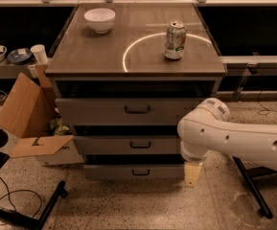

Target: Open middle drawer

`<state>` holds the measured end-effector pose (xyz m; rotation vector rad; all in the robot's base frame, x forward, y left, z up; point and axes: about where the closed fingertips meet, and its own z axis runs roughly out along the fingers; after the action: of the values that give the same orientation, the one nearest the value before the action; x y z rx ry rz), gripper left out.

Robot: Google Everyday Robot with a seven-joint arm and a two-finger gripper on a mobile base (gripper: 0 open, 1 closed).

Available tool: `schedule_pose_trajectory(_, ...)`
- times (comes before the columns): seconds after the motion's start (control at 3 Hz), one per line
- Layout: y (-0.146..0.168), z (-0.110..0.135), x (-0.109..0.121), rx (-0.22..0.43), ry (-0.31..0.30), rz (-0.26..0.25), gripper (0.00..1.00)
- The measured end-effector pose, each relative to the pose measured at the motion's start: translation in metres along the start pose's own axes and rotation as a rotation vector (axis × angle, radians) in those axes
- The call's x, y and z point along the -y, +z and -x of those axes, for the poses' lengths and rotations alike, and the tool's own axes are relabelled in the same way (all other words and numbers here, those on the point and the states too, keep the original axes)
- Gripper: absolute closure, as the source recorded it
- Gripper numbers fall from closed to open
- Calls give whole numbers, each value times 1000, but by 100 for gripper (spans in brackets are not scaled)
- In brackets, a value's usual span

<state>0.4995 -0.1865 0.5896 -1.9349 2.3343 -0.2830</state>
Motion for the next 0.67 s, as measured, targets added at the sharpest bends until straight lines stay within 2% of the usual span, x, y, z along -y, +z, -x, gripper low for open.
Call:
schedule_pose_trajectory(0.33, 0, 0, 0, 0, 0, 0, 0)
schedule_pose_trajectory(0.67, 31, 14, 9, 25, -25, -17, 0)
